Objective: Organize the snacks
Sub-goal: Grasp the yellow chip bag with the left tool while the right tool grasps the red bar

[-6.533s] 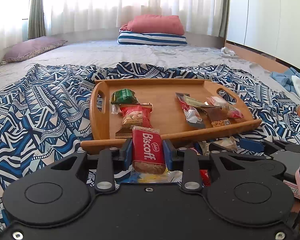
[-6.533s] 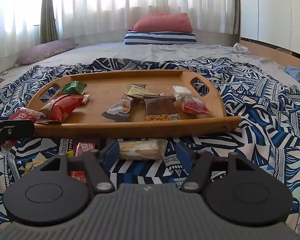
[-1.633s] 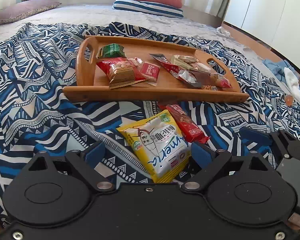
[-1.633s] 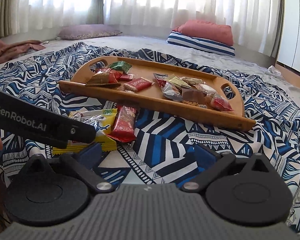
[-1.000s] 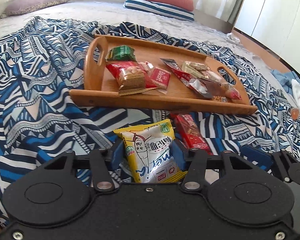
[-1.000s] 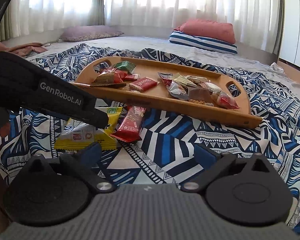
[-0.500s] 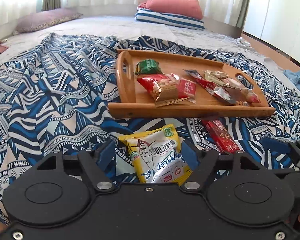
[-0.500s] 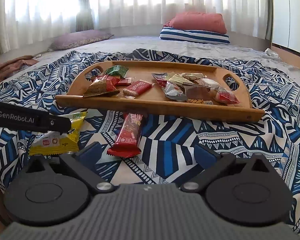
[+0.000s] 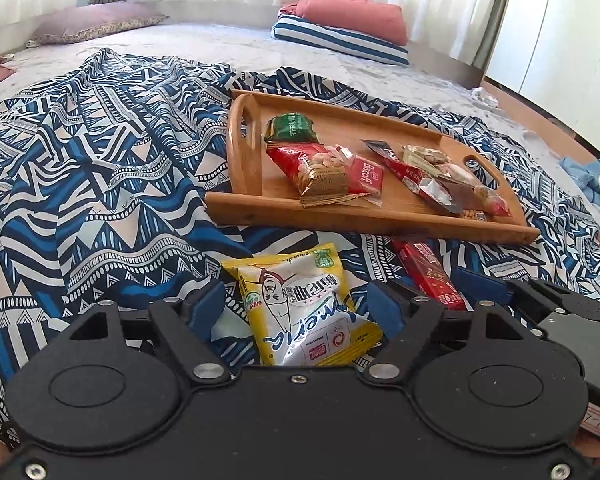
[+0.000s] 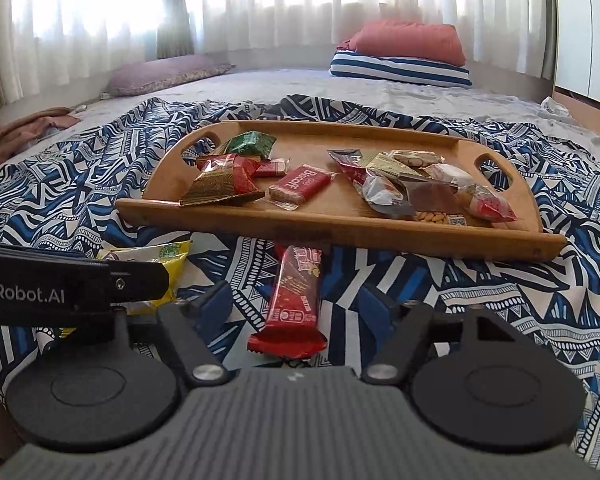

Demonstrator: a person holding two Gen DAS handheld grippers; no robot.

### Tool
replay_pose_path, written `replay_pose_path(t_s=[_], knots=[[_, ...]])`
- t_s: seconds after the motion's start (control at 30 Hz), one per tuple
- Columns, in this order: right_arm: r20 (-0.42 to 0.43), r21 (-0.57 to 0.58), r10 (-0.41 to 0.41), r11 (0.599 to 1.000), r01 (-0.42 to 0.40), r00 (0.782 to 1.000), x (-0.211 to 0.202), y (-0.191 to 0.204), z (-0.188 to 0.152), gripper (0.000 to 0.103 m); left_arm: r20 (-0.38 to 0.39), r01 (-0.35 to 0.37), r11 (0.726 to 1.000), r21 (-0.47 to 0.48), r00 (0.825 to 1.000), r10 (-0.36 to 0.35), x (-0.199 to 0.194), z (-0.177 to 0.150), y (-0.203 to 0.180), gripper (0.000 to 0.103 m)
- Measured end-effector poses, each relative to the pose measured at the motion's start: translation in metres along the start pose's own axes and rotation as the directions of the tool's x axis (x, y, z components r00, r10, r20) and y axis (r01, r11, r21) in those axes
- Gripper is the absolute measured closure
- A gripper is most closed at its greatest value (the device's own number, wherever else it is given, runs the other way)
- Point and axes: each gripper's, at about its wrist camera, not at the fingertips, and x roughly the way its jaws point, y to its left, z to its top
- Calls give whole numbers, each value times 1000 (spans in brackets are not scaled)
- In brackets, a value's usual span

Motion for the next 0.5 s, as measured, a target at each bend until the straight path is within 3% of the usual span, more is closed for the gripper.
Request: replay_pose_path(t_s=[0.13,0.2,0.3,0.37,0.5], knots=[[16,1,-16,1000,16,1000,0,3,-1,41,2,-2,1000,-13,1000,2,0,-3,3,25],[19,12,-25,1000,24,1000,-1,1,-2,56,6,2,1000,-20,1000,-2,0,-4,4,24],[29,32,-34,999,33,999,-5,-5,-3,69,15,5,1000,-14,1000,-5,1,-5,2,21],[34,48,-42,998,40,999,-9,-10,-4,75,20,8,1000,-9,1000,-8,2,-6,-1,20],[39,62,-59,996,56,998,-15,-17,-6,74,54,-25,999,28,998,24,4,-10,-11,19]])
